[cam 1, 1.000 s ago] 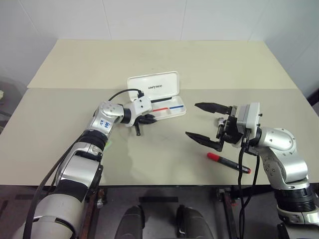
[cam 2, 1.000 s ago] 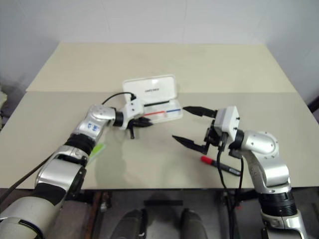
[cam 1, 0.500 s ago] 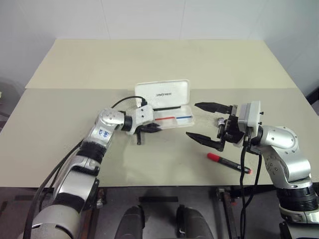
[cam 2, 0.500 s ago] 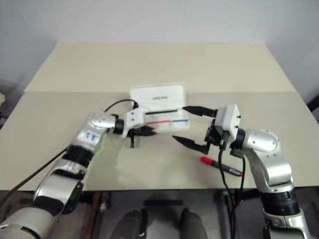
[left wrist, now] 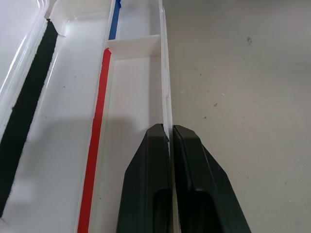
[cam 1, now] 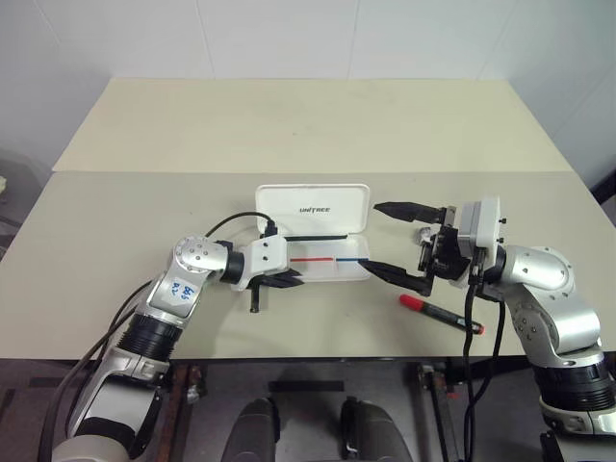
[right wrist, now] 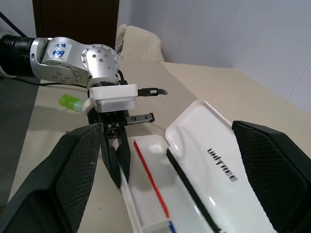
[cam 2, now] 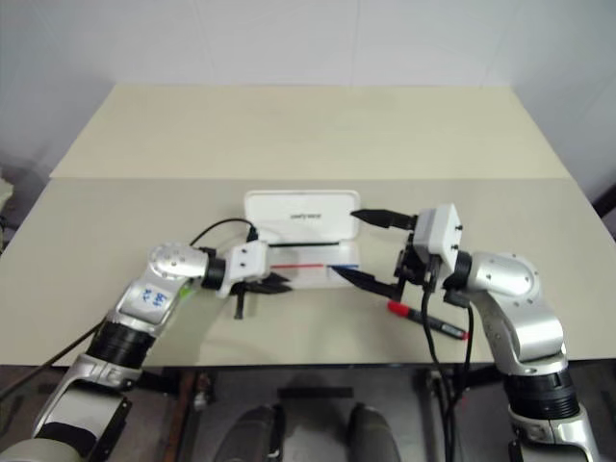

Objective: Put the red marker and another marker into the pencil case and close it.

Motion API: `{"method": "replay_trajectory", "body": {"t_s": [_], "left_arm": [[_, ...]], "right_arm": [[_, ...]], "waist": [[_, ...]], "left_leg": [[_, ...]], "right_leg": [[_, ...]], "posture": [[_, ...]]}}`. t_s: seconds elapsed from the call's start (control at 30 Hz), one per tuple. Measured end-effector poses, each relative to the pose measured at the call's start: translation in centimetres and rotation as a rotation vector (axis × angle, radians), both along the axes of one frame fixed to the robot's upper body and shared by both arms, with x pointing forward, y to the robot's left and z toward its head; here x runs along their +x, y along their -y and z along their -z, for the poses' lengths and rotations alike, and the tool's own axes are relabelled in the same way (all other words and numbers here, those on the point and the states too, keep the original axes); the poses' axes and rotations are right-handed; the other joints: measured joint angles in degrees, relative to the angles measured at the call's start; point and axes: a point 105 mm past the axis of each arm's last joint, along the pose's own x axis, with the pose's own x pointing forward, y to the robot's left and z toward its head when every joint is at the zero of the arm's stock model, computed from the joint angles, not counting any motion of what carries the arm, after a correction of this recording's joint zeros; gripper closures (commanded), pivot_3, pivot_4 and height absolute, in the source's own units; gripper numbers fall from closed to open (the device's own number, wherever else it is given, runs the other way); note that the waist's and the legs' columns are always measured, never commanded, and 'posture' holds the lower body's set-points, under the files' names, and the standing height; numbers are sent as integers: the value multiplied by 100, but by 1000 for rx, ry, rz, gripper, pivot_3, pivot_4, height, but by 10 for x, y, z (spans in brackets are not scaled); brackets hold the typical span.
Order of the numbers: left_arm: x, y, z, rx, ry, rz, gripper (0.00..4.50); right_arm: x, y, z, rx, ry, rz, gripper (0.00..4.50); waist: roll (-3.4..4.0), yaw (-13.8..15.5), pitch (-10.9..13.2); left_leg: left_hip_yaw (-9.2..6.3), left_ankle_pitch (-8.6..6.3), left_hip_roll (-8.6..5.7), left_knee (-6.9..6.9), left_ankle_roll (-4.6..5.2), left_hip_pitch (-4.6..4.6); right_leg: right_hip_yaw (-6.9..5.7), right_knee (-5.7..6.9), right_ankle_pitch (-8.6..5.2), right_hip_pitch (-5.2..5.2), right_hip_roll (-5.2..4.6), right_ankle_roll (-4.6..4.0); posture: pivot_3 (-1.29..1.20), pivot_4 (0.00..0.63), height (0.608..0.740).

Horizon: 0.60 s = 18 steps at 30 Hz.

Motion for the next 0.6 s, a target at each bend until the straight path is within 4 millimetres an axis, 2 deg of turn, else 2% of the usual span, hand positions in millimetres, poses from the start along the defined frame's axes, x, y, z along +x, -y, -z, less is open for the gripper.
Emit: {"method": "replay_trajectory", "body": {"t_s": [0.07, 0.2, 0.33, 0.6], "left_arm": [[2, 8, 0, -11, 8, 4, 4482], [4, 13, 1, -25, 4, 10, 4482], [2, 13, 0, -20, -10, 31, 3387], [-1, 13, 0, -24, -25, 61, 681]], "right_arm": [[0, -1, 0, 2, -1, -2, 0], [-1, -2, -1, 3, 0, -5, 0], [-1, -2, 0, 3, -4, -5, 0], [0, -1, 0, 4, -6, -1, 0]], "waist": [[0, 33, 0], [0, 42, 0], [0, 41, 0], [1, 2, 0]], "left_leg": [[-1, 2, -6, 2, 4, -1], [0, 0, -8, 8, 7, -1], [0, -1, -7, 6, 8, -1], [1, -1, -7, 5, 9, -1]], "right_leg": [[2, 0, 4, 1, -3, 7], [6, -1, 9, 4, -4, 9], [6, -3, 9, 4, -3, 9], [8, -4, 9, 3, -3, 9]], "posture": [[0, 150, 740], [0, 150, 740], [0, 150, 740], [0, 150, 740]]}}
